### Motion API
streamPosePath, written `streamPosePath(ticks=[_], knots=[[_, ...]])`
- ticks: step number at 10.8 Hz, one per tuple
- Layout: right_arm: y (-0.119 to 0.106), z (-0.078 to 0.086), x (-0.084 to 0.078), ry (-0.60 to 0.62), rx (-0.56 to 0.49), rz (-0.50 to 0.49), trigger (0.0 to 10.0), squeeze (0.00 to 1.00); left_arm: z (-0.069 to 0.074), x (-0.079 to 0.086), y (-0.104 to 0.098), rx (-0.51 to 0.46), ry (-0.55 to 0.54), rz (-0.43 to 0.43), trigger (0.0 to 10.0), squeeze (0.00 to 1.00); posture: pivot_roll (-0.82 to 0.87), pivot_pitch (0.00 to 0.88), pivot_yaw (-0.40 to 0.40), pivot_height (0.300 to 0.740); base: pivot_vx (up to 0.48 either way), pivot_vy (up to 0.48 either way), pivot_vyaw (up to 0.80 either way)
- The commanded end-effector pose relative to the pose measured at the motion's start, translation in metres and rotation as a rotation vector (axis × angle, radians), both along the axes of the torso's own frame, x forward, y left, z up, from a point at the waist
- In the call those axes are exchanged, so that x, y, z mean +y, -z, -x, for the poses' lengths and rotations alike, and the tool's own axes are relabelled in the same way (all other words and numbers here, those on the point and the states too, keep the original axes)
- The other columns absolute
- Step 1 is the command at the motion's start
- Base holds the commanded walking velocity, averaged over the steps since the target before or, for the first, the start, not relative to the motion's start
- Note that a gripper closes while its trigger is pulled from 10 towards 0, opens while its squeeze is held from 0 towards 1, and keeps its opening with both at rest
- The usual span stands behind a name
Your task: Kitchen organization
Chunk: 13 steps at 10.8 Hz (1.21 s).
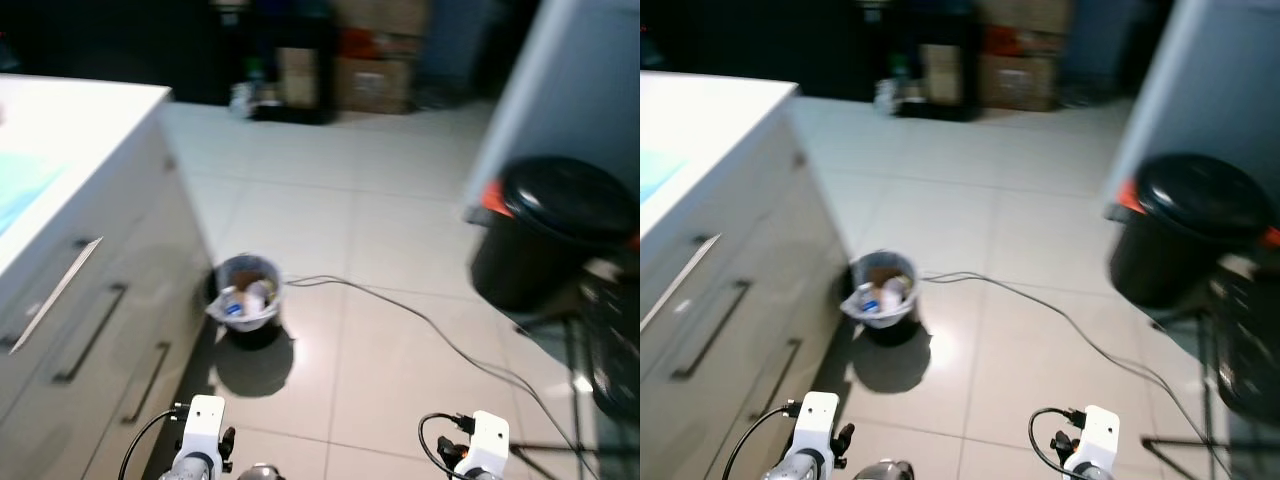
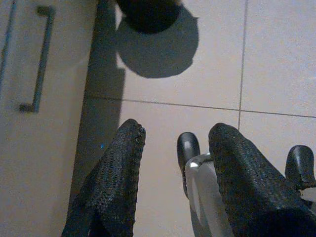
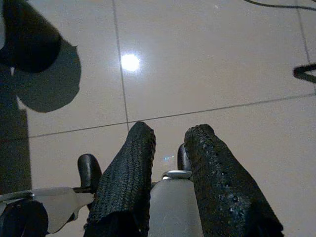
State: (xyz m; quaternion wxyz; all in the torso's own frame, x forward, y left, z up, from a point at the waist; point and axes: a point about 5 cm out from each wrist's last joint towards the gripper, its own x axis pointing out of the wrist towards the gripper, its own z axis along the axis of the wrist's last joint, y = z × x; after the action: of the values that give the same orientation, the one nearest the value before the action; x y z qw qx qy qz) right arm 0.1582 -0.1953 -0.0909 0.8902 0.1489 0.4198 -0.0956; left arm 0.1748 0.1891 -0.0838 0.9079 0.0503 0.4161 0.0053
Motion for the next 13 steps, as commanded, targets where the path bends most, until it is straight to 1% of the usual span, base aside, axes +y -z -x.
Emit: streamPosePath(ticks=[1,6,13], knots=[[0.0003,0.0007,0.0,-0.01,0.004,-0.002,10.0,0.0,0.0045,-0.0004,0.0022,0.017,0.008,-0.001,10.0,0.0,0.0,0.041,0.012,0.74,0.0,0.0,0.8],[0.0013,0.0031,0.001,-0.026,0.007,-0.01,10.0,0.0,0.0071,0.0,0.0034,0.027,0.024,-0.008,10.0,0.0,0.0,0.047,0.019,0.74,0.0,0.0,0.8],[0.0015,0.0031,0.0025,-0.024,0.007,-0.023,10.0,0.0,0.0069,0.0013,0.003,0.026,0.025,-0.007,10.0,0.0,0.0,0.065,0.02,0.74,0.0,0.0,0.8]])
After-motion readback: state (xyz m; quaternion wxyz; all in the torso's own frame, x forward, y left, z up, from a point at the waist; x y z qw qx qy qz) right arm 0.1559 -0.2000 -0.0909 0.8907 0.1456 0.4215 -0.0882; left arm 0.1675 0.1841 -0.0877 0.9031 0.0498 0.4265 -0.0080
